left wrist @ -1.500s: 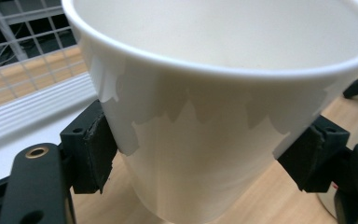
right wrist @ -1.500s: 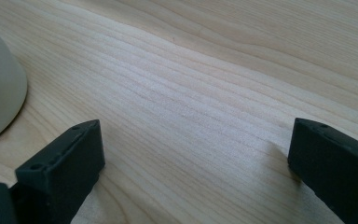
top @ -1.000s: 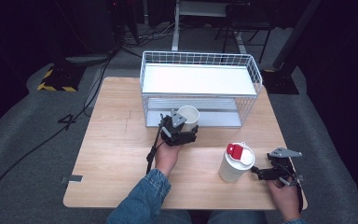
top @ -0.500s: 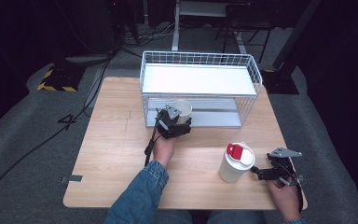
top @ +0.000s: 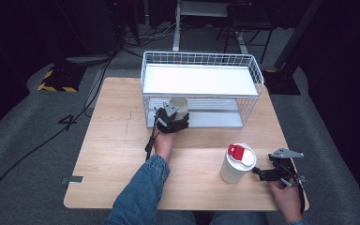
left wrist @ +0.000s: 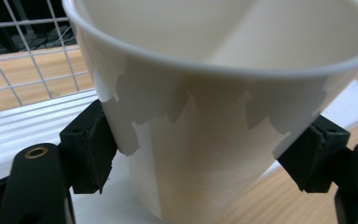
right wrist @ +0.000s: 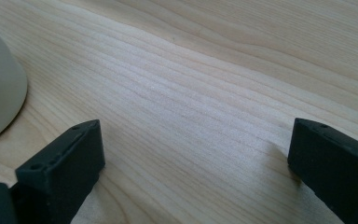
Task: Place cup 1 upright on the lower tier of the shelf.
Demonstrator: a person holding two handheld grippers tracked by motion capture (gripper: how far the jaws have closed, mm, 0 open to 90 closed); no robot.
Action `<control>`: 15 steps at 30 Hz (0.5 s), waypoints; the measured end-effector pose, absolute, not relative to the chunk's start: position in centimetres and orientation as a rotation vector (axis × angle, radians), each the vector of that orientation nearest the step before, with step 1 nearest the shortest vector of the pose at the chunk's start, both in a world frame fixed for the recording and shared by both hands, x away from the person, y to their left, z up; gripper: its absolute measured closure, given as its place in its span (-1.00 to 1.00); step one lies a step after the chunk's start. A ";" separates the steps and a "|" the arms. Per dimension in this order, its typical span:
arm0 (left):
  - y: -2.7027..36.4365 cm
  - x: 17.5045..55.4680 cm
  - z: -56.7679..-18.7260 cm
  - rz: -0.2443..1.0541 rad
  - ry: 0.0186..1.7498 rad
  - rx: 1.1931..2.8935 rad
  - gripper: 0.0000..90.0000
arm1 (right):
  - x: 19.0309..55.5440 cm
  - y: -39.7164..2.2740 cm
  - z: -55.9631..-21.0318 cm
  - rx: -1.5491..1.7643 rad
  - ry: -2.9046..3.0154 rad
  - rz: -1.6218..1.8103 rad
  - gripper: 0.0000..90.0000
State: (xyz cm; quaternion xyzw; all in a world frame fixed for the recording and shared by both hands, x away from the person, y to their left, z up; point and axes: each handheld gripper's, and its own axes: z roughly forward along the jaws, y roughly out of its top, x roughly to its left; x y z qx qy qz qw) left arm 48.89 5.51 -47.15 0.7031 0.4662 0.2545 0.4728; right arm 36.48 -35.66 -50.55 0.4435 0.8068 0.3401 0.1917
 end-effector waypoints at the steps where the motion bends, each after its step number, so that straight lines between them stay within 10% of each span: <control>1: 5.6 49.4 -47.2 0.624 1.152 1.716 -0.51 | 36.5 -35.7 -50.6 1.245 2.266 0.955 -0.91; 15: 5.9 51.6 -48.0 0.612 1.198 1.735 -0.51 | 36.5 -35.7 -50.6 1.245 2.266 0.955 -0.91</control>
